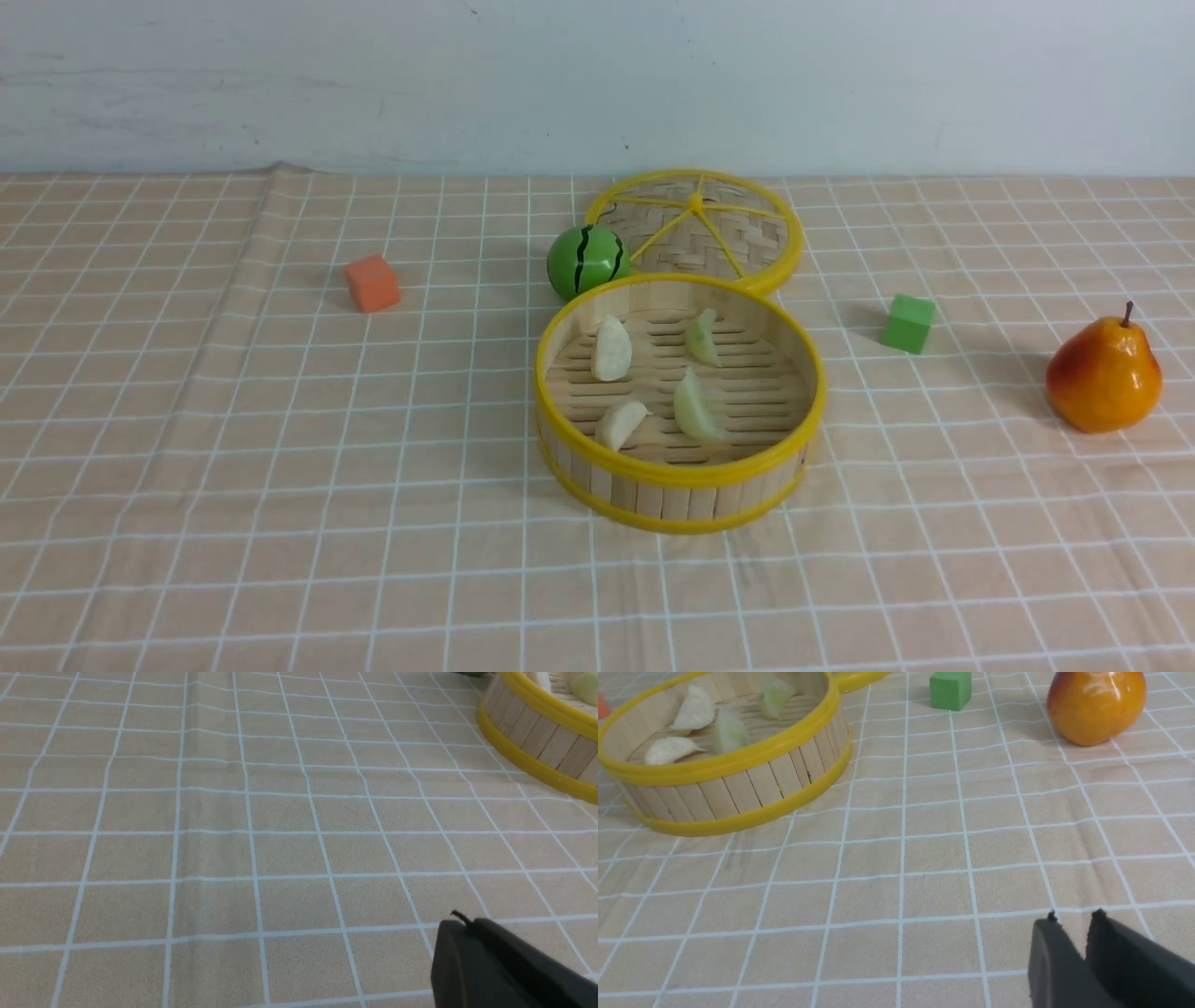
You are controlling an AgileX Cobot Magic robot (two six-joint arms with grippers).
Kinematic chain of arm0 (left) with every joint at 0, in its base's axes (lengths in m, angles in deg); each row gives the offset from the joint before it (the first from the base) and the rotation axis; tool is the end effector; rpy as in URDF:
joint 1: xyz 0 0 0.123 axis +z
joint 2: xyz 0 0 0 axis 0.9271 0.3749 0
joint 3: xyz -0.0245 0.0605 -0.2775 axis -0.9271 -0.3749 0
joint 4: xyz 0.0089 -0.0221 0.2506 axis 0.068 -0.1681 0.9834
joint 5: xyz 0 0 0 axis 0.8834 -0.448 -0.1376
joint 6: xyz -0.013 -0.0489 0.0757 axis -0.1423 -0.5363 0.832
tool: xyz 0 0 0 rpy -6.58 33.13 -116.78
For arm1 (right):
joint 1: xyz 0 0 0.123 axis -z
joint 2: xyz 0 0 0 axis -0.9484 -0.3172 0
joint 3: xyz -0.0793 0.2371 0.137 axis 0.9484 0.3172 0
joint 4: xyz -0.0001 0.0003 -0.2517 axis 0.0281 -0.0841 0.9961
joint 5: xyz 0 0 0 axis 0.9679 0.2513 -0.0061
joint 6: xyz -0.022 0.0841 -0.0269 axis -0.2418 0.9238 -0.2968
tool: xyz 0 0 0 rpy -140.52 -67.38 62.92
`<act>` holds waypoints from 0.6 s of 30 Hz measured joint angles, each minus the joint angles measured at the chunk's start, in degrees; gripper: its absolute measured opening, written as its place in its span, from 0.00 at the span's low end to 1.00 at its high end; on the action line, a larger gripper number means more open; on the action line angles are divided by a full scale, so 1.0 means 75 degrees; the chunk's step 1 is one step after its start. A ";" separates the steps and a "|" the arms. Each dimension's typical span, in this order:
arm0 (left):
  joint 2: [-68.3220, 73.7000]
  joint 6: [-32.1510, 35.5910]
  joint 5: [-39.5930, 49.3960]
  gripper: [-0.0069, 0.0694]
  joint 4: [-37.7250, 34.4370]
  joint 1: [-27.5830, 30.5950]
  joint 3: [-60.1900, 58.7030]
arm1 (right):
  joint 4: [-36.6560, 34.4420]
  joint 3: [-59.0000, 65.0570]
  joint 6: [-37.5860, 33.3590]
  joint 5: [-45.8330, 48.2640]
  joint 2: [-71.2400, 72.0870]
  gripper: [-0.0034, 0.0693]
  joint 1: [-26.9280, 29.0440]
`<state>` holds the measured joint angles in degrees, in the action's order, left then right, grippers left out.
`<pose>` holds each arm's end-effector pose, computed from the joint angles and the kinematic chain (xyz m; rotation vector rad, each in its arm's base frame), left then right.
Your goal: Put the dumplings into the steamer on the table with the brown tablecloth.
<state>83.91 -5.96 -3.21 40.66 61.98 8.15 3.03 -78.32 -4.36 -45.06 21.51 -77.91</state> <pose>0.0511 -0.0108 0.1677 -0.0197 1.9052 -0.2407 0.0514 0.0063 0.1734 0.0709 1.8866 0.2134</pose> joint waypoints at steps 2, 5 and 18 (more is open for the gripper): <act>0.0000 0.0000 0.0000 0.07 0.0000 0.0000 0.0000 | 0.0000 0.0000 0.0000 0.0000 0.0000 0.21 0.0000; 0.0000 0.0000 0.0000 0.07 0.0000 0.0000 0.0000 | 0.0000 0.0000 0.0000 0.0000 0.0000 0.22 0.0000; 0.0000 0.0000 0.0000 0.07 0.0000 0.0000 0.0000 | 0.0000 0.0000 0.0005 0.0000 0.0000 0.23 0.0000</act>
<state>83.91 -5.96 -3.21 40.66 61.98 8.15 3.03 -78.32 -4.32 -45.06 21.51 -77.91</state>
